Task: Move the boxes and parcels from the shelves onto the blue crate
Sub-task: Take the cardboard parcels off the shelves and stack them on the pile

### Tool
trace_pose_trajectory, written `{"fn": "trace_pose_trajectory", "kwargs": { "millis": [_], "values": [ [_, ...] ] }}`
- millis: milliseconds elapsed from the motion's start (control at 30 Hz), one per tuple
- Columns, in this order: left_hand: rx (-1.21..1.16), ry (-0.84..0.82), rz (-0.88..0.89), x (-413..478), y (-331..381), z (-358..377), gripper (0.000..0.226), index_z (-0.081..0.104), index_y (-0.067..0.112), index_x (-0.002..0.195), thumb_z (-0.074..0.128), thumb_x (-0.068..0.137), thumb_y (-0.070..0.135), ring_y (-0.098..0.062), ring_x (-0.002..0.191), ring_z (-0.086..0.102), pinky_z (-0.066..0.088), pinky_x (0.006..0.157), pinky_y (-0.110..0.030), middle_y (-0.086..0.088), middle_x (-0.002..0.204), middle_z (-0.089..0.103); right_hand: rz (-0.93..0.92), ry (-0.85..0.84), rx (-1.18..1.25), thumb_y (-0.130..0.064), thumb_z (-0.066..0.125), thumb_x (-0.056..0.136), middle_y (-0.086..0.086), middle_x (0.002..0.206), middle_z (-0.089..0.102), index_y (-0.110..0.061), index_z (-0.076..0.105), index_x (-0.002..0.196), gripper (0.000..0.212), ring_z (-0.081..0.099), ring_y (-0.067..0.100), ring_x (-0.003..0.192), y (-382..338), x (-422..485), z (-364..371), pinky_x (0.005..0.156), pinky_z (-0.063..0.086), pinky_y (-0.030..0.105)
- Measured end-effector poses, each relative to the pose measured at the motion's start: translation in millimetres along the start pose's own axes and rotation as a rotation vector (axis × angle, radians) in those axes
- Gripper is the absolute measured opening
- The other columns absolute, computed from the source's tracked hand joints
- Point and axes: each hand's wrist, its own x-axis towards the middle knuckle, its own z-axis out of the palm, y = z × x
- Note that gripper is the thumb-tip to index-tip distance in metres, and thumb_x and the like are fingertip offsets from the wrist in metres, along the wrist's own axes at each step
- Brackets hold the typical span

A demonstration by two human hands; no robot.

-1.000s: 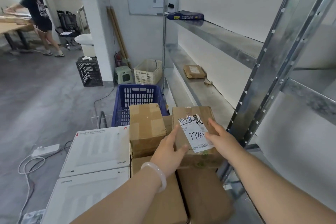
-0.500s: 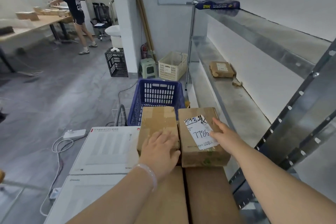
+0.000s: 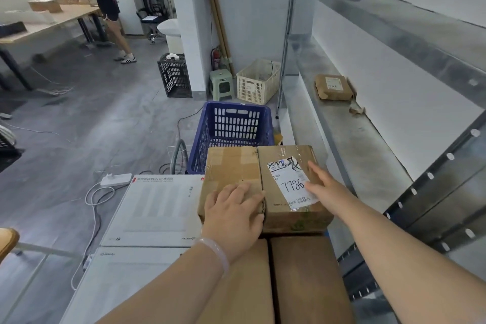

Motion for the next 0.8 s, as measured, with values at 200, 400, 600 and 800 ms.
{"fn": "trace_pose_trajectory", "kwargs": {
  "millis": [200,400,600,800],
  "values": [
    [0.044,-0.063,0.031,-0.2,-0.1,4.7,0.056,0.024,0.047,0.149,0.037,0.096,0.055,-0.012,0.149,-0.001,-0.003,0.12,-0.05,0.012,0.162,0.012,-0.079,0.079,-0.129,-0.038,0.056,0.097,-0.002,0.157,0.027,-0.045,0.019,0.152,0.067,0.05,0.012,0.111,6.5,0.0,4.0,0.07,0.046,0.017],
    [0.036,-0.078,0.036,-2.3,0.1,4.1,0.059,0.018,0.047,0.151,0.037,0.095,0.056,-0.015,0.15,-0.003,-0.003,0.12,-0.051,0.009,0.164,0.005,-0.118,0.15,-0.3,-0.054,0.053,0.093,-0.001,0.163,0.01,-0.045,0.019,0.152,0.069,0.014,0.024,0.148,13.0,-11.3,11.4,0.118,0.022,0.05],
    [0.032,-0.073,0.07,-8.6,8.9,-3.6,0.062,0.014,0.044,0.152,0.037,0.096,0.056,-0.018,0.15,-0.003,-0.002,0.121,-0.05,0.007,0.164,0.003,-0.132,0.174,-0.453,-0.067,0.054,0.086,-0.008,0.164,-0.003,-0.048,0.009,0.153,0.083,0.005,0.024,0.15,16.9,-59.3,11.5,0.116,0.019,0.051],
    [0.026,-0.054,0.19,-22.8,35.5,-8.6,0.064,0.011,0.044,0.153,0.037,0.096,0.056,-0.021,0.15,0.001,0.001,0.121,-0.05,0.004,0.164,0.007,-0.149,0.236,-0.544,-0.071,0.054,0.082,-0.01,0.163,-0.004,-0.047,0.007,0.153,0.088,0.002,0.017,0.15,20.5,-121.7,15.3,0.118,0.014,0.042]
  ]
}}
